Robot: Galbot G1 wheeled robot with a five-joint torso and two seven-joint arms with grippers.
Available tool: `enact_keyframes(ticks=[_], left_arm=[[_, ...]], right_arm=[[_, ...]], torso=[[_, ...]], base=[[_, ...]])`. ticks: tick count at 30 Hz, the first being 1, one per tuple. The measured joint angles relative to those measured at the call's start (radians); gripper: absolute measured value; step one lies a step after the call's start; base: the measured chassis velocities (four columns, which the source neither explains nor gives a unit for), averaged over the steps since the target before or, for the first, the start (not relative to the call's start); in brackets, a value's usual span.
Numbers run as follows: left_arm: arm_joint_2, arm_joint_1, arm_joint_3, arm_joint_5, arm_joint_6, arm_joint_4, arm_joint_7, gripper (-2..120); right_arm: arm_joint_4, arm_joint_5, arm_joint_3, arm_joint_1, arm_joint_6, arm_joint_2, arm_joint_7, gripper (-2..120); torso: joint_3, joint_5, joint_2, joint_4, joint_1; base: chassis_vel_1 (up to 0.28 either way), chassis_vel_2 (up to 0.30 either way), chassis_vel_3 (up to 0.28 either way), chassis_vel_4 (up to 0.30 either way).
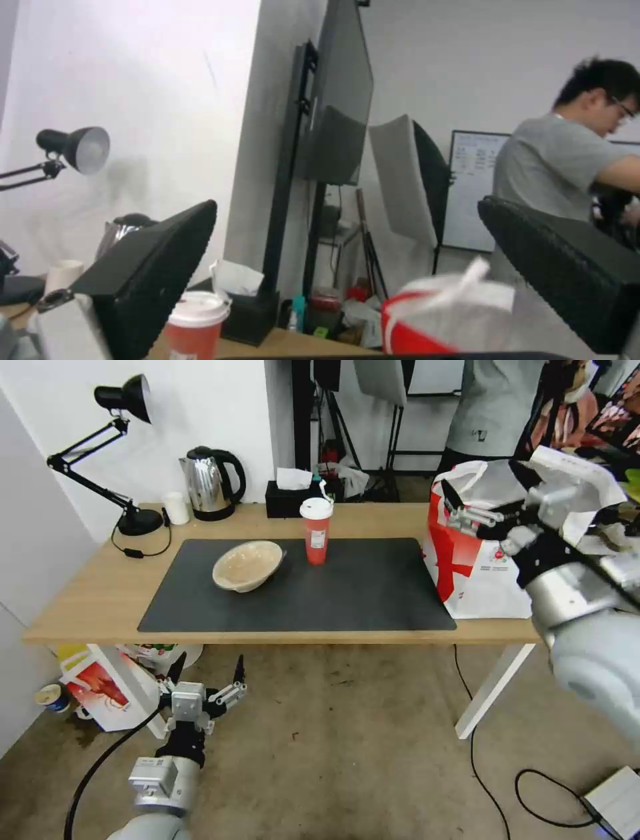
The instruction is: Pick up the trash from the table and place it into the takeout bag.
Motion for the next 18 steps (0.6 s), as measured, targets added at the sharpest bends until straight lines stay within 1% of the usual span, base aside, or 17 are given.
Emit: enact_keyframes(ticks=[2,4,6,7,8,9,10,11,12,15,16,18], left_arm=[[0.000,0.000,0.000,0.000,0.000,0.000,0.000,100],[0.000,0.000,0.000,0.000,0.000,0.000,0.000,100],[0.000,0.000,0.000,0.000,0.000,0.000,0.000,100],[0.000,0.000,0.000,0.000,0.000,0.000,0.000,100],[0.000,0.000,0.000,0.000,0.000,0.000,0.000,100],[0.000,0.000,0.000,0.000,0.000,0.000,0.000,100],[0.000,0.000,0.000,0.000,0.000,0.000,0.000,100],[0.000,0.000,0.000,0.000,0.000,0.000,0.000,100],[0.000,0.000,0.000,0.000,0.000,0.000,0.000,100],[0.000,0.000,0.000,0.000,0.000,0.000,0.000,100],[0.000,0.000,0.000,0.000,0.000,0.000,0.000,100],[0.000,0.000,0.000,0.000,0.000,0.000,0.000,100]], right_arm=[[0.005,-0.010,0.006,-0.016,0.004,0.010,0.000,100],[0.041,-0.083,0.043,-0.126,0.032,0.083,-0.002,100],[0.055,-0.127,0.052,-0.174,0.050,0.121,-0.006,100],[0.055,-0.127,0.052,-0.174,0.050,0.121,-0.006,100],[0.064,-0.174,0.053,-0.216,0.073,0.157,-0.016,100],[0.066,-0.214,0.052,-0.250,0.100,0.190,-0.026,100],[0.066,-0.266,0.042,-0.295,0.139,0.238,-0.044,100],[0.066,-0.266,0.042,-0.295,0.139,0.238,-0.044,100],[0.063,-0.318,0.027,-0.330,0.172,0.285,-0.054,100],[0.048,-0.412,-0.007,-0.390,0.223,0.367,-0.070,100],[0.048,-0.412,-0.007,-0.390,0.223,0.367,-0.070,100],[0.042,-0.452,-0.020,-0.418,0.247,0.404,-0.078,100]], torso=[[0.000,0.0001,0.000,-0.0001,0.000],[0.000,-0.0003,0.000,0.0000,0.000],[0.000,-0.0001,0.000,0.0000,0.000],[0.000,-0.0001,0.000,0.0000,0.000],[0.000,-0.0002,0.000,-0.0001,0.000],[0.000,-0.0003,0.000,0.0001,0.000],[0.000,-0.0001,0.000,-0.0001,0.000],[0.000,-0.0001,0.000,-0.0001,0.000],[0.000,-0.0001,0.000,-0.0002,0.000],[0.000,-0.0002,0.000,-0.0001,0.000],[0.000,-0.0002,0.000,-0.0001,0.000],[0.000,-0.0001,0.000,0.0001,0.000]], base=[[0.000,0.000,0.000,0.000],[0.000,0.000,0.000,0.000],[0.000,0.000,0.000,0.000],[0.000,0.000,0.000,0.000],[0.000,0.000,0.000,0.000],[0.000,0.000,0.000,0.000],[0.000,0.000,0.000,0.000],[0.000,0.000,0.000,0.000],[0.000,0.000,0.000,0.000],[0.000,0.000,0.000,0.000],[0.000,0.000,0.000,0.000],[0.000,0.000,0.000,0.000]])
